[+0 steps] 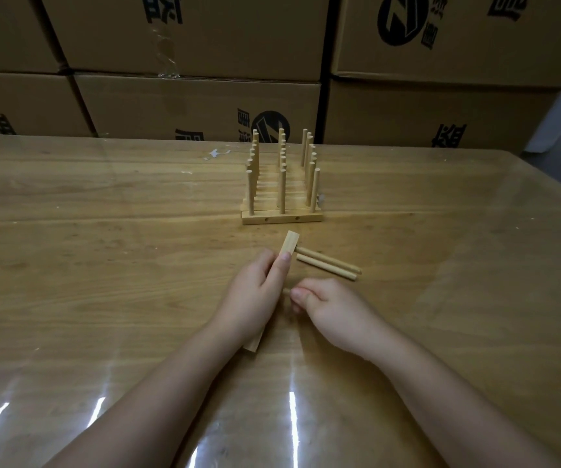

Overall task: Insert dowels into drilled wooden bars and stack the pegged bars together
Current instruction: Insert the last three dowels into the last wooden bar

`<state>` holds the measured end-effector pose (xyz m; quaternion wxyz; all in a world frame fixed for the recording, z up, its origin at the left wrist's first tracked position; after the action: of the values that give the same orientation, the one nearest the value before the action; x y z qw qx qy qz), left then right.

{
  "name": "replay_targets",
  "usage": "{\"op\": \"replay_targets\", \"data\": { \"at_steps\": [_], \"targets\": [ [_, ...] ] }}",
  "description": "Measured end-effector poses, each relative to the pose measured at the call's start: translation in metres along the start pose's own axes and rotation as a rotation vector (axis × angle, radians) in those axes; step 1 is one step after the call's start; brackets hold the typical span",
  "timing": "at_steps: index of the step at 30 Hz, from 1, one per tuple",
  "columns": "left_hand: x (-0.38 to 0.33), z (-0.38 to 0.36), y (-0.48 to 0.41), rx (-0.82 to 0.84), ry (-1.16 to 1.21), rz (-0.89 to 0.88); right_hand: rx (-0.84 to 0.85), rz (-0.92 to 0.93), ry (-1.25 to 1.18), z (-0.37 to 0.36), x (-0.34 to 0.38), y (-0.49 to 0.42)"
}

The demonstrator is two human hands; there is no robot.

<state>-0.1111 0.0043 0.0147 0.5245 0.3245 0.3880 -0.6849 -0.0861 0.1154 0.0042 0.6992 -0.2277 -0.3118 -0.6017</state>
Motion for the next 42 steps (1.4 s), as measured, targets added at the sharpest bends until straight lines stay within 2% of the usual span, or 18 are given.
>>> {"op": "replay_targets", "data": {
  "at_steps": [4, 8, 12, 15, 18, 22, 26, 28, 31, 33, 35, 38, 42],
  "targets": [
    [0.006, 0.001, -0.002, -0.004, 0.080, 0.057, -0.055, 0.069, 0.017, 0.003, 0.004, 0.004],
    [0.015, 0.005, -0.007, -0.052, 0.150, 0.130, -0.274, 0.232, 0.117, 0.019, 0.016, 0.008],
    [0.030, 0.011, -0.007, -0.129, 0.287, 0.233, -0.602, 0.373, 0.042, 0.057, 0.017, 0.022],
    [0.037, 0.016, -0.007, -0.179, 0.444, 0.301, -0.748, 0.303, -0.031, 0.074, -0.001, 0.024],
    [0.042, 0.021, -0.006, -0.221, 0.550, 0.339, -0.700, 0.174, 0.083, 0.070, -0.019, 0.010],
    [0.046, 0.021, -0.007, -0.226, 0.688, 0.382, -0.425, 0.060, 0.445, 0.043, -0.025, -0.010],
    [0.045, 0.017, -0.007, -0.224, 0.718, 0.385, -0.397, 0.083, 0.450, 0.040, -0.017, -0.010],
    [0.045, 0.018, -0.006, -0.232, 0.740, 0.384, -0.414, 0.149, 0.315, 0.040, -0.013, -0.007],
    [0.047, 0.021, -0.006, -0.261, 0.792, 0.391, -0.465, 0.127, -0.248, 0.048, -0.021, -0.003],
    [0.048, 0.023, -0.005, -0.281, 0.822, 0.396, -0.353, 0.049, -0.687, 0.038, -0.029, -0.007],
    [0.049, 0.023, -0.005, -0.287, 0.843, 0.396, -0.222, 0.020, -0.990, 0.029, -0.030, -0.010],
    [0.049, 0.023, -0.005, -0.284, 0.835, 0.395, -0.116, 0.047, -1.151, 0.025, -0.023, -0.012],
    [0.050, 0.024, -0.006, -0.287, 0.834, 0.387, -0.012, 0.081, -1.084, 0.014, -0.010, -0.009]
  ]
}}
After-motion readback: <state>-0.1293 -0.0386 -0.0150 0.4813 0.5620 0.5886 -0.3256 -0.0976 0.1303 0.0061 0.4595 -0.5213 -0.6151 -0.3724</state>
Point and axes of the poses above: each hand's wrist, its own y-axis away from the middle knuckle, its own z-axis out of the back of the hand, x = y × z, the point moved 9 cm from there along -y, towards the middle knuckle, and after that the axes turned 1 degree about -y, right-handed, at the moved point
